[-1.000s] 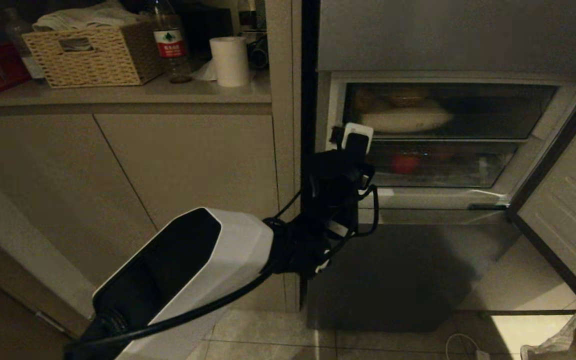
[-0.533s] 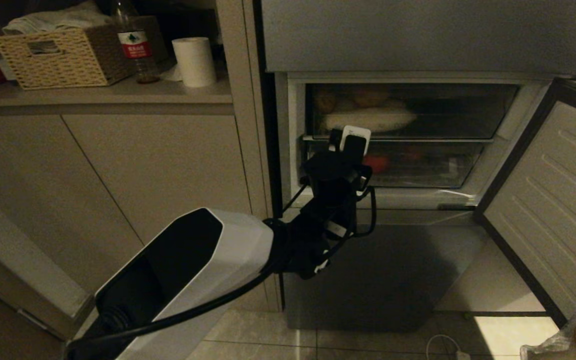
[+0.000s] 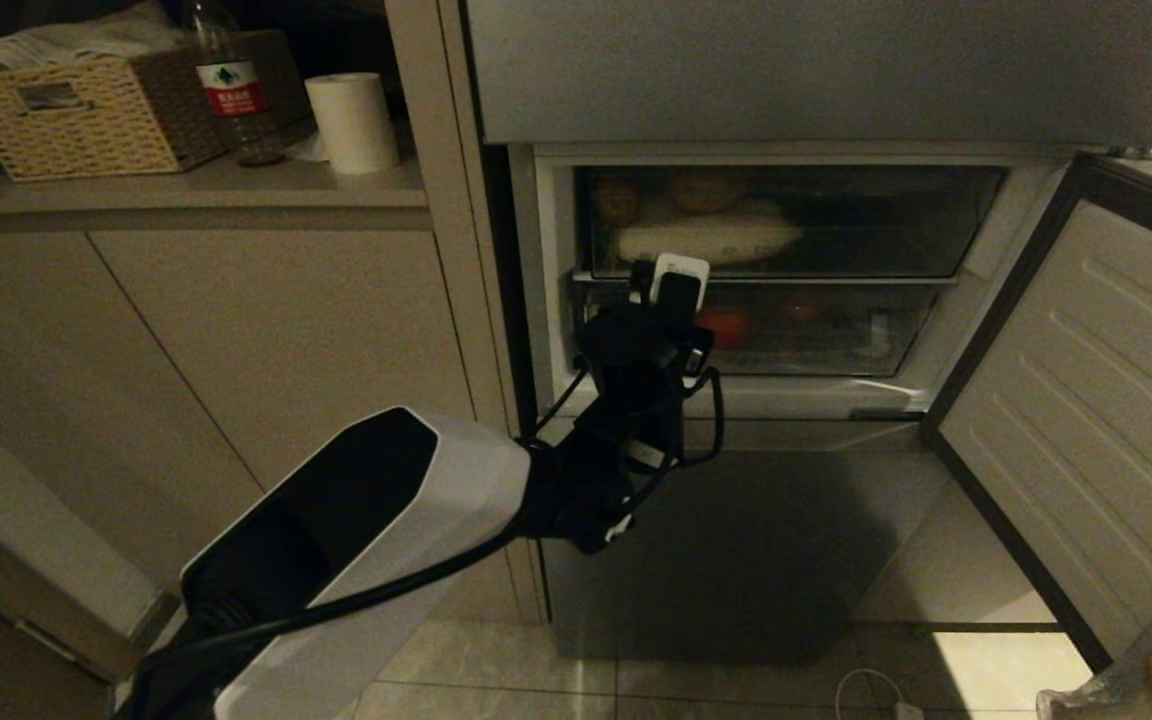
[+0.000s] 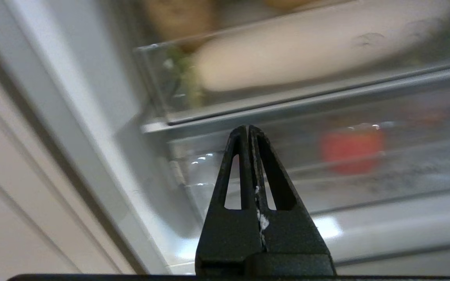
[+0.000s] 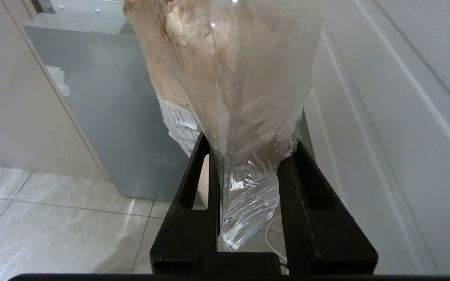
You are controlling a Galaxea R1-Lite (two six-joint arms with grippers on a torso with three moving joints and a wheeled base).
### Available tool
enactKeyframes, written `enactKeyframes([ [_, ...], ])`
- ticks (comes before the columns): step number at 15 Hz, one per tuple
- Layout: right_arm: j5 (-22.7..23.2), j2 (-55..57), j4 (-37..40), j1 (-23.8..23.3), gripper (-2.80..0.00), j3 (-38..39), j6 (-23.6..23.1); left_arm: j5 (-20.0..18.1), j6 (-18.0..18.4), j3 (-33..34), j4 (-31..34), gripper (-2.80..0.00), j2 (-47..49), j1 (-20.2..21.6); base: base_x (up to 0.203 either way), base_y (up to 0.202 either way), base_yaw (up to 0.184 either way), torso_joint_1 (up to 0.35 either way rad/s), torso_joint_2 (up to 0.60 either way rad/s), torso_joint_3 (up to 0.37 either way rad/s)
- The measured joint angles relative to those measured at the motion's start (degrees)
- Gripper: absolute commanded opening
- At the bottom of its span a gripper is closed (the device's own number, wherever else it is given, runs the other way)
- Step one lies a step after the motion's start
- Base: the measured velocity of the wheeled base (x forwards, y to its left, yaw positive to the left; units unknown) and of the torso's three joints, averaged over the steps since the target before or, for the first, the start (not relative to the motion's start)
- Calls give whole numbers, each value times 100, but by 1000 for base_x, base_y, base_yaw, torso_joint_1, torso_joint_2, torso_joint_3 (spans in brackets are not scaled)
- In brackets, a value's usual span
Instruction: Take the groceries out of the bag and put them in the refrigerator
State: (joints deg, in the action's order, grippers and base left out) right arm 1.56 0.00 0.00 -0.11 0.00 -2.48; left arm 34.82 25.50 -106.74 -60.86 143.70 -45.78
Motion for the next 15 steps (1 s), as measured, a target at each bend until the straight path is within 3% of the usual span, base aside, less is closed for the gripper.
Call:
enactKeyframes([
  [3, -1, 0, 0, 1, -280, 0, -4, 58, 52, -46, -44, -280, -15, 138, 0, 0, 0, 0, 0, 0],
  [8, -5, 0, 0, 1, -280, 0, 3, 543, 24, -261, -255, -280, 173, 325, 0, 0, 0, 0, 0, 0],
  [11, -2, 0, 2, 1, -280, 0, -26, 556, -6, 136, -382, -280, 187, 338, 0, 0, 0, 0, 0, 0],
  [15, 0, 0, 0, 1, -280, 0, -38, 360, -622, 900, -401, -280, 73, 369, 0, 0, 0, 0, 0, 0],
])
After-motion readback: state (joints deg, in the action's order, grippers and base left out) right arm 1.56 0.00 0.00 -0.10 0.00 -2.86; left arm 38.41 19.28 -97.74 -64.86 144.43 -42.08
